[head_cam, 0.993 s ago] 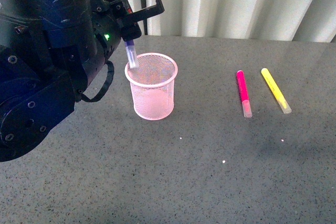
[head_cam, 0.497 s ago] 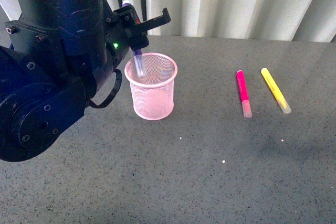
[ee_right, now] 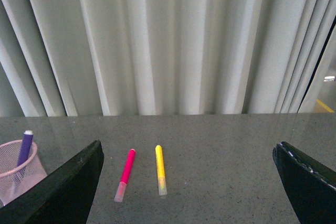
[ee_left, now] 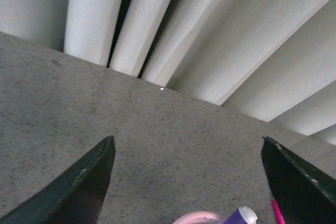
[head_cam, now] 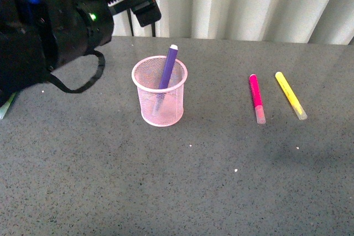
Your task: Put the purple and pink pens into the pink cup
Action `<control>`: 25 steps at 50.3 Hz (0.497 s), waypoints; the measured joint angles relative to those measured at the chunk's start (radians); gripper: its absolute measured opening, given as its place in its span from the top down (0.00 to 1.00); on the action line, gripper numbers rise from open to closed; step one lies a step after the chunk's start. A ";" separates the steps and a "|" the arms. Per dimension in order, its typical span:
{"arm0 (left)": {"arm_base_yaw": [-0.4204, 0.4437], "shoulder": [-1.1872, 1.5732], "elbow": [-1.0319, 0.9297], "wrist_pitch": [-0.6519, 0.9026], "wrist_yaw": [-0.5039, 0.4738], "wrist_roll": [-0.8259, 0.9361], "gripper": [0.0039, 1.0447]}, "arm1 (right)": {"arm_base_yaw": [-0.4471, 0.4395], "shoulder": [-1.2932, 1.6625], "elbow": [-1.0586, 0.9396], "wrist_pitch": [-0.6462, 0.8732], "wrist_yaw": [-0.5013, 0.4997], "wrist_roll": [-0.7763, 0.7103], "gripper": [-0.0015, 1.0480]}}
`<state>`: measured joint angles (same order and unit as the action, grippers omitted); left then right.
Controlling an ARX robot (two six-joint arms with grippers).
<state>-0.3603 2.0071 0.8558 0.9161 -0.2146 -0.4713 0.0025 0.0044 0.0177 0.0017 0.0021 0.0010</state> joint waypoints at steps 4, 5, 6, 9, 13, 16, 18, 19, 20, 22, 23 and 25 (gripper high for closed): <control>0.014 -0.097 -0.015 -0.159 0.063 0.046 0.05 | 0.000 0.000 0.000 0.000 0.000 0.000 0.07; 0.018 -0.113 -0.018 -0.186 0.076 0.056 0.04 | 0.000 0.000 0.000 0.000 0.000 0.000 0.07; 0.024 -0.148 -0.024 -0.243 0.104 0.076 0.05 | 0.000 0.000 0.000 0.000 0.000 0.000 0.07; 0.042 -0.239 -0.044 -0.389 0.175 0.135 0.07 | 0.000 0.000 0.000 0.000 0.000 0.000 0.07; 0.080 -0.383 -0.090 -0.578 0.266 0.225 0.06 | 0.000 0.000 0.000 0.000 0.000 0.000 0.07; 0.119 -0.492 -0.133 -0.686 0.297 0.260 0.06 | 0.000 0.000 0.000 0.000 0.000 0.000 0.07; 0.147 -0.559 -0.161 -0.738 0.293 0.288 0.06 | 0.000 0.000 0.000 0.000 0.000 0.000 0.07; 0.164 -0.603 -0.181 -0.764 0.287 0.301 0.06 | 0.000 0.000 0.000 0.000 0.000 0.000 0.07; 0.171 -0.624 -0.190 -0.773 0.286 0.304 0.06 | 0.000 0.000 0.000 0.000 0.000 0.000 0.07; 0.192 -0.691 -0.216 -0.791 0.275 0.322 0.06 | 0.000 0.000 0.000 0.000 0.000 0.000 0.07; 0.194 -0.702 -0.219 -0.793 0.274 0.325 0.06 | 0.000 0.000 0.000 0.000 0.000 0.000 0.07; 0.207 -0.735 -0.222 -0.793 0.266 0.334 0.06 | 0.000 0.000 0.000 0.000 0.000 0.000 0.07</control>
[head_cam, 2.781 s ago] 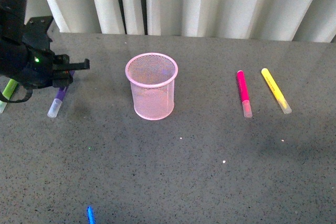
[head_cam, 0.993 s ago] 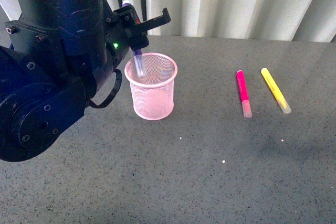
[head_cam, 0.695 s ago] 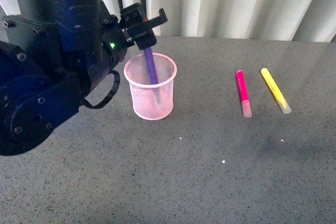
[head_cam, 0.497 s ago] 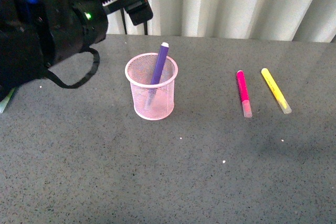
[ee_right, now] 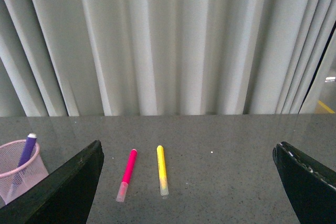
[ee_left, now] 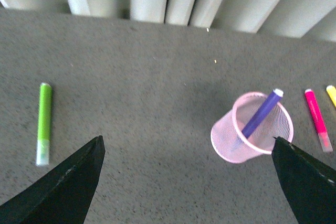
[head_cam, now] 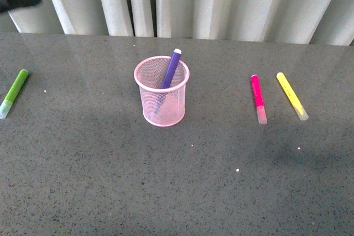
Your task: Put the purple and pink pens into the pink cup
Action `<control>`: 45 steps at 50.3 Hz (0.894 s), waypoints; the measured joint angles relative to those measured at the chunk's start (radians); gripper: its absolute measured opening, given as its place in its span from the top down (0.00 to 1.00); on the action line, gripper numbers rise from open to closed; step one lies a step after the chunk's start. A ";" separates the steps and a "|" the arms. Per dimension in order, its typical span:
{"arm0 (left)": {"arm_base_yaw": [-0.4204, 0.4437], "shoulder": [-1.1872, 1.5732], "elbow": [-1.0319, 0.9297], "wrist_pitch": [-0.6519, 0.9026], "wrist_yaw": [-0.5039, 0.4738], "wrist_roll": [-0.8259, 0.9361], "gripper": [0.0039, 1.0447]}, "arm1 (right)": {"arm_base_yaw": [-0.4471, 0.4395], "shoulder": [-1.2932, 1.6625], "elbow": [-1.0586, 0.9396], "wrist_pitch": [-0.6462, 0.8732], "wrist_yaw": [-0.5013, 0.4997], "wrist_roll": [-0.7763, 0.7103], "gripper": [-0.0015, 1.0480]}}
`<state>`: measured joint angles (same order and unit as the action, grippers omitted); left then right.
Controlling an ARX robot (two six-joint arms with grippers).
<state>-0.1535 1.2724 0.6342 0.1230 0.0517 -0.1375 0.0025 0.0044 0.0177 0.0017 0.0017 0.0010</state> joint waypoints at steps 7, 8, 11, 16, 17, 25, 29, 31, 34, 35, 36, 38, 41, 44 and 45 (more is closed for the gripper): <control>-0.006 -0.006 -0.018 0.051 -0.028 0.032 0.08 | 0.000 0.000 0.000 0.000 -0.001 0.000 0.07; -0.010 -0.001 -0.048 0.141 -0.077 0.049 0.12 | 0.000 0.000 0.000 0.000 -0.002 0.000 0.07; -0.011 0.009 -0.178 0.460 -0.180 0.087 0.24 | 0.000 0.000 0.000 0.000 0.000 0.000 0.07; 0.014 -0.048 -0.307 0.740 -0.185 0.114 0.44 | 0.000 0.000 0.000 0.000 0.000 0.000 0.07; 0.018 -0.064 -0.317 0.751 -0.182 0.116 0.48 | 0.000 0.000 0.000 0.000 0.000 0.000 0.07; 0.047 -0.163 -0.404 0.753 -0.154 0.123 0.74 | 0.000 0.000 0.000 0.000 0.000 0.000 0.07; 0.057 -0.196 -0.436 0.741 -0.146 0.126 0.84 | 0.000 0.000 0.000 0.000 0.000 0.000 0.07; 0.063 -0.220 -0.453 0.733 -0.141 0.127 0.91 | 0.000 0.000 0.000 0.000 0.000 0.000 0.07; 0.071 -0.254 -0.472 0.721 -0.131 0.125 0.97 | 0.000 0.000 0.000 0.000 0.000 0.000 0.07; 0.074 -0.267 -0.479 0.716 -0.129 0.130 0.97 | 0.000 0.000 0.000 0.000 0.000 0.000 0.07; 0.075 -0.274 -0.482 0.714 -0.128 0.129 0.97 | 0.000 0.000 0.000 0.000 0.000 0.000 0.07; 0.100 -0.302 -0.496 0.700 -0.090 0.130 0.97 | 0.000 0.000 0.000 0.000 0.000 0.000 0.07; 0.128 -0.335 -0.511 0.682 -0.058 0.130 0.97 | 0.000 0.000 0.000 0.000 0.000 0.000 0.07; 0.146 -0.380 -0.531 0.656 -0.057 0.130 0.97 | 0.000 0.000 0.000 0.000 0.000 0.000 0.07; 0.149 -0.393 -0.537 0.647 -0.057 0.130 0.97 | 0.000 0.000 0.000 0.000 0.000 0.000 0.07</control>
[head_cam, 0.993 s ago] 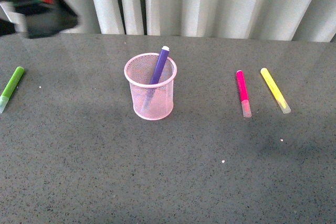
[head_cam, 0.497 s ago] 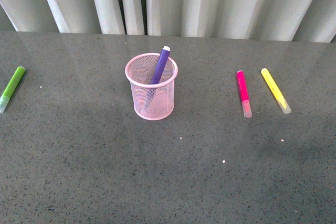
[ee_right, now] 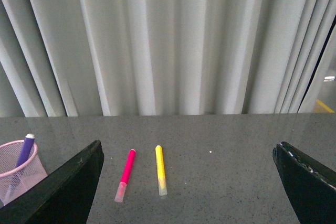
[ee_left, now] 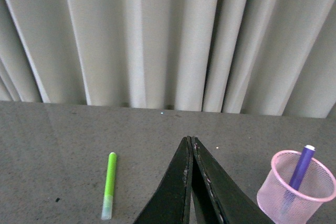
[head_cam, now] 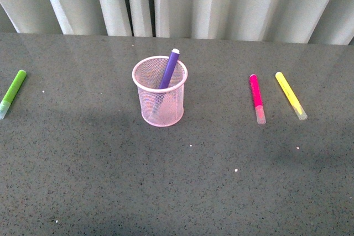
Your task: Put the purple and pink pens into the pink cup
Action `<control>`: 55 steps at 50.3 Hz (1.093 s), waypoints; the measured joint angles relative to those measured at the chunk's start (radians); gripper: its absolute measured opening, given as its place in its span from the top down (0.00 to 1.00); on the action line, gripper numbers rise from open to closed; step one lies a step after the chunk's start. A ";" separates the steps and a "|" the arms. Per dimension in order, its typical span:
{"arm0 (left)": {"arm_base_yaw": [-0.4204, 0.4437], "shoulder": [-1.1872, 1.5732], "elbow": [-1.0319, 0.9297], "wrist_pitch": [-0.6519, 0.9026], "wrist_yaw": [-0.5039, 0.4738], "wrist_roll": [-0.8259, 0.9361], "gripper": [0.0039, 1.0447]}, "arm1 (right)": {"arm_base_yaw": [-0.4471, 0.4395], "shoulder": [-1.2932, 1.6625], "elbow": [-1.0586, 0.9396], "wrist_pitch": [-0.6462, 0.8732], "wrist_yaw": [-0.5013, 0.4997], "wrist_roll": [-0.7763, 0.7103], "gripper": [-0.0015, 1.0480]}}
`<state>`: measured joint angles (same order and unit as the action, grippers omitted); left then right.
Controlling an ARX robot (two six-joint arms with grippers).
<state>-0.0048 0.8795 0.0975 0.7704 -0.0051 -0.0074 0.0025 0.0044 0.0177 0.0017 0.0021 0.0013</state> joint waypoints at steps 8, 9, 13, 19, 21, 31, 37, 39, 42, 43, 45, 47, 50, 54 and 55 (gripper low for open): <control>0.003 -0.076 -0.048 -0.015 0.003 0.000 0.97 | 0.000 0.000 0.000 0.000 0.000 0.000 0.07; 0.003 -0.082 -0.057 -0.008 0.003 0.000 0.97 | 0.000 0.000 0.000 0.000 0.000 0.000 0.07; 0.003 -0.109 -0.077 -0.031 0.003 0.000 0.97 | 0.000 0.000 0.000 0.000 0.000 0.000 0.07; 0.003 -0.179 -0.087 -0.096 0.004 0.000 0.97 | 0.000 0.000 0.000 0.000 0.000 0.000 0.07; 0.003 -0.202 -0.087 -0.114 0.004 0.000 0.97 | 0.000 0.000 0.000 0.000 0.000 0.000 0.07; 0.003 -0.357 -0.087 -0.255 0.004 0.000 0.97 | 0.000 0.000 0.000 0.000 0.000 0.000 0.07; 0.003 -0.415 -0.088 -0.308 0.004 0.000 0.97 | 0.000 0.000 0.000 0.000 0.000 0.000 0.07; 0.003 -0.443 -0.088 -0.333 0.005 0.000 0.97 | 0.000 0.000 0.000 0.000 0.000 0.000 0.07; 0.003 -0.468 -0.088 -0.358 0.004 0.000 0.97 | 0.000 0.000 0.000 0.000 0.000 0.000 0.07; 0.003 -0.478 -0.088 -0.367 0.005 0.000 0.97 | 0.000 0.000 0.000 0.000 0.000 0.000 0.07; 0.003 -0.496 -0.088 -0.385 0.005 0.000 0.97 | 0.000 0.000 0.000 0.000 0.000 0.000 0.07; 0.003 -0.518 -0.088 -0.407 0.005 0.000 0.97 | 0.000 0.000 0.000 0.000 0.000 0.000 0.07; 0.003 -0.552 -0.088 -0.439 0.004 0.000 0.97 | 0.000 0.000 0.000 0.000 0.000 0.000 0.07; 0.003 -0.586 -0.088 -0.473 0.004 0.000 0.97 | 0.000 0.000 0.000 0.000 0.000 0.000 0.07; 0.003 -0.593 -0.088 -0.480 0.005 0.000 0.97 | 0.000 0.000 0.000 0.000 0.000 0.000 0.07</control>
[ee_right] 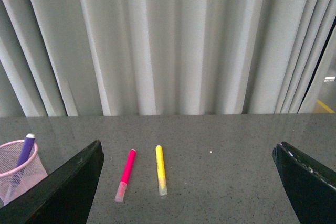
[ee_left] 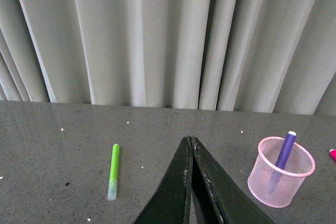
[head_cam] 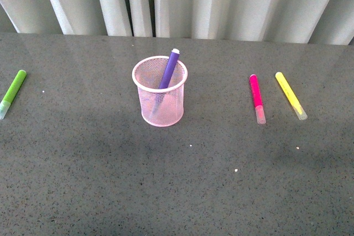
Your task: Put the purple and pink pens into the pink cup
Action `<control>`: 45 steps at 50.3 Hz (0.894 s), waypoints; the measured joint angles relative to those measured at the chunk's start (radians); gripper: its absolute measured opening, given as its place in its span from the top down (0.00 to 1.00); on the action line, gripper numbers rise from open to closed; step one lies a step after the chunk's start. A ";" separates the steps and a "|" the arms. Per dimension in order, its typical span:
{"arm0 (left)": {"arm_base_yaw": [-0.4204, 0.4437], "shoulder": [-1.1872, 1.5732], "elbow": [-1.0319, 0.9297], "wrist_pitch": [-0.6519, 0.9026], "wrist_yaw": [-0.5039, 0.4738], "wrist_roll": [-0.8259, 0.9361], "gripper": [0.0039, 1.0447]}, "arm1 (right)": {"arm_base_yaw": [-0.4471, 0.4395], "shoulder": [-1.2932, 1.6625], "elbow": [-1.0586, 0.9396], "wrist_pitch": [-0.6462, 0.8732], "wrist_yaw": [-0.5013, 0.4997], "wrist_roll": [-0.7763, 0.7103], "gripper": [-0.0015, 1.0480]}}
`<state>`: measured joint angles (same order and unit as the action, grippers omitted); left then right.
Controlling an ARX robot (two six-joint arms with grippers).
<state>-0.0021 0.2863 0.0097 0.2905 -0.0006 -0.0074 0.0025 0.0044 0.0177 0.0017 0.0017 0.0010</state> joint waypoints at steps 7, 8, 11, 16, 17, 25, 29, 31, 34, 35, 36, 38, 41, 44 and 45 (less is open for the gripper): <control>0.000 -0.056 0.000 -0.057 0.000 0.000 0.97 | 0.000 0.000 0.000 0.000 0.000 0.000 0.07; 0.000 -0.065 0.000 -0.065 0.000 0.000 0.97 | 0.000 0.000 0.000 0.000 0.000 0.000 0.07; 0.000 -0.085 0.000 -0.086 0.000 0.000 0.97 | 0.000 0.000 0.000 0.000 0.000 0.000 0.07; 0.000 -0.119 0.000 -0.119 0.000 0.000 0.97 | 0.000 0.000 0.000 0.000 0.000 0.000 0.07; 0.000 -0.158 0.000 -0.167 0.000 0.000 0.97 | 0.000 0.000 0.000 0.000 0.000 0.000 0.07; 0.000 -0.282 0.000 -0.287 0.000 0.000 0.97 | 0.000 0.000 0.000 0.000 0.000 0.000 0.07; 0.000 -0.282 0.000 -0.289 0.000 0.000 0.97 | 0.000 0.000 0.000 0.000 0.000 0.000 0.07; 0.000 -0.282 0.000 -0.290 0.000 -0.001 0.96 | 0.000 0.000 0.000 0.000 0.000 0.000 0.07; 0.000 -0.282 0.000 -0.290 0.000 0.000 0.83 | 0.000 0.000 0.000 0.000 0.000 0.000 0.07; 0.000 -0.282 0.000 -0.290 0.000 0.000 0.80 | 0.000 0.000 0.000 0.000 0.000 0.000 0.07; 0.000 -0.282 0.000 -0.290 0.000 0.000 0.75 | 0.000 0.000 0.000 0.000 0.000 0.000 0.07; 0.000 -0.282 0.000 -0.290 0.000 0.000 0.66 | 0.000 0.000 0.000 0.000 0.000 0.000 0.07; 0.000 -0.282 0.000 -0.290 0.000 0.000 0.52 | 0.000 0.000 0.000 0.000 0.000 0.000 0.07; 0.000 -0.282 0.000 -0.290 0.000 0.000 0.38 | 0.003 0.008 0.003 -0.013 0.016 0.009 0.07; 0.000 -0.282 0.000 -0.290 0.000 0.000 0.35 | 0.008 0.026 0.019 -0.058 0.047 0.026 0.07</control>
<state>-0.0021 0.0040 0.0101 0.0006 -0.0006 -0.0074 0.0105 0.0307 0.0364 -0.0566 0.0486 0.0265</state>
